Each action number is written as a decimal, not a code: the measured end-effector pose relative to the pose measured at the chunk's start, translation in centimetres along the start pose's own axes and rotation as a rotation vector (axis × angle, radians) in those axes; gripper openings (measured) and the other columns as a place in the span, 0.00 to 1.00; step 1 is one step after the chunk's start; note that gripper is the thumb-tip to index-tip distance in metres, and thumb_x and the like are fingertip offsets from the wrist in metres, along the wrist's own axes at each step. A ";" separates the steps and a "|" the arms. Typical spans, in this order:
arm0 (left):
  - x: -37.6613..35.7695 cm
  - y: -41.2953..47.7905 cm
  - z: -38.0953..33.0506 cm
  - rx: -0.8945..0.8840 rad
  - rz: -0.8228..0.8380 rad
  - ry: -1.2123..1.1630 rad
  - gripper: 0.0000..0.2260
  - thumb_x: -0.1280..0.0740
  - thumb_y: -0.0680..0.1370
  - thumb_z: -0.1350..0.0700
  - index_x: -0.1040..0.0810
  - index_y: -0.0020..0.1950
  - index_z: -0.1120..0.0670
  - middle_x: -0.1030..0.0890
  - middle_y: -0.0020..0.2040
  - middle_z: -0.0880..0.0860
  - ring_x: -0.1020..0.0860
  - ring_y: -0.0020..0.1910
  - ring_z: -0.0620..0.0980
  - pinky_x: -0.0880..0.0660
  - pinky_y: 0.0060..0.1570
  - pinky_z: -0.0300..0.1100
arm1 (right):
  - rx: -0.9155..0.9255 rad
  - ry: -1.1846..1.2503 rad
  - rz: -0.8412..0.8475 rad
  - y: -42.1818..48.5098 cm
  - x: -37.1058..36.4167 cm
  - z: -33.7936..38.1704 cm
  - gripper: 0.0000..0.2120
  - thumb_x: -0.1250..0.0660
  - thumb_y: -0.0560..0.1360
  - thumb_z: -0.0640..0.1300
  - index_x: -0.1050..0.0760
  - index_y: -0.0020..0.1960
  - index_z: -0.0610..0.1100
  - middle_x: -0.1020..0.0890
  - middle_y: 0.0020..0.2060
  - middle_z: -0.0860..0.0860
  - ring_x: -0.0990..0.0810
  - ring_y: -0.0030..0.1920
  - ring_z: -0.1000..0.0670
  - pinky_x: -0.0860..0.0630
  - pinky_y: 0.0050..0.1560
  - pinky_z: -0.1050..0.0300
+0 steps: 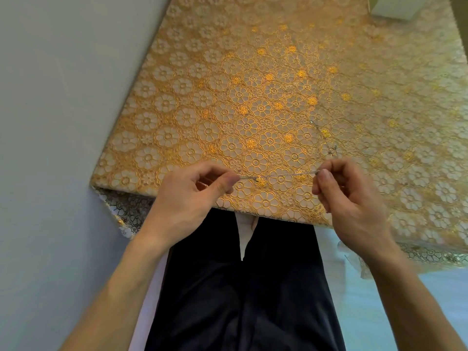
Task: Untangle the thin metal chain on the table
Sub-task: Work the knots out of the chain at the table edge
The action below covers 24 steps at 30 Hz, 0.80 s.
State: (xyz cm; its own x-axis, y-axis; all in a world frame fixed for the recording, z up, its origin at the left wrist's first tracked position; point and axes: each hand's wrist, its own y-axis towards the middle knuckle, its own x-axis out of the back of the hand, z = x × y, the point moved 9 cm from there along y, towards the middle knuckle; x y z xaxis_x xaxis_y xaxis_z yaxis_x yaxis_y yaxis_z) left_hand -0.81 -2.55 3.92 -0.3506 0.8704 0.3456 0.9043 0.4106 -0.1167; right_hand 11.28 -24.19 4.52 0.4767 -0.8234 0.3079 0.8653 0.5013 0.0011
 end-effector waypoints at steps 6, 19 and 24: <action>0.9 0.7 1.0 0.026 -0.102 -0.065 0.07 0.30 0.76 0.46 0.15 0.48 0.47 0.15 0.39 0.44 0.19 0.38 0.44 0.24 0.38 0.37 | -0.020 -0.070 0.000 0.2 -0.7 -0.9 0.06 0.39 0.84 0.42 0.26 0.49 0.48 0.20 0.36 0.53 0.25 0.35 0.56 0.30 0.37 0.57; 1.8 1.8 0.8 0.033 -0.285 -0.052 0.05 0.31 0.80 0.51 0.17 0.46 0.50 0.16 0.38 0.46 0.22 0.33 0.43 0.21 0.39 0.49 | -0.047 -0.183 -0.104 1.5 -1.2 -0.5 0.06 0.38 0.82 0.44 0.27 0.48 0.52 0.19 0.36 0.60 0.24 0.32 0.56 0.31 0.31 0.66; 1.9 1.8 1.0 0.040 -0.353 -0.040 0.05 0.31 0.80 0.52 0.17 0.47 0.50 0.17 0.36 0.43 0.23 0.32 0.39 0.25 0.36 0.42 | -0.062 -0.243 -0.104 1.6 -1.6 0.0 0.06 0.38 0.82 0.42 0.26 0.47 0.48 0.20 0.34 0.55 0.25 0.32 0.59 0.31 0.32 0.68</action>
State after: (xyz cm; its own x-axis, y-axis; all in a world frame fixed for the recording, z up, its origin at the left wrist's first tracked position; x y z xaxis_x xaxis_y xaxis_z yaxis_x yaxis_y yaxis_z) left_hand -0.09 0.18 3.41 -0.6500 0.6826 0.3340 0.7157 0.6977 -0.0329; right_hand 11.91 -22.01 4.05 0.3395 -0.7781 0.5284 0.9192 0.3937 -0.0108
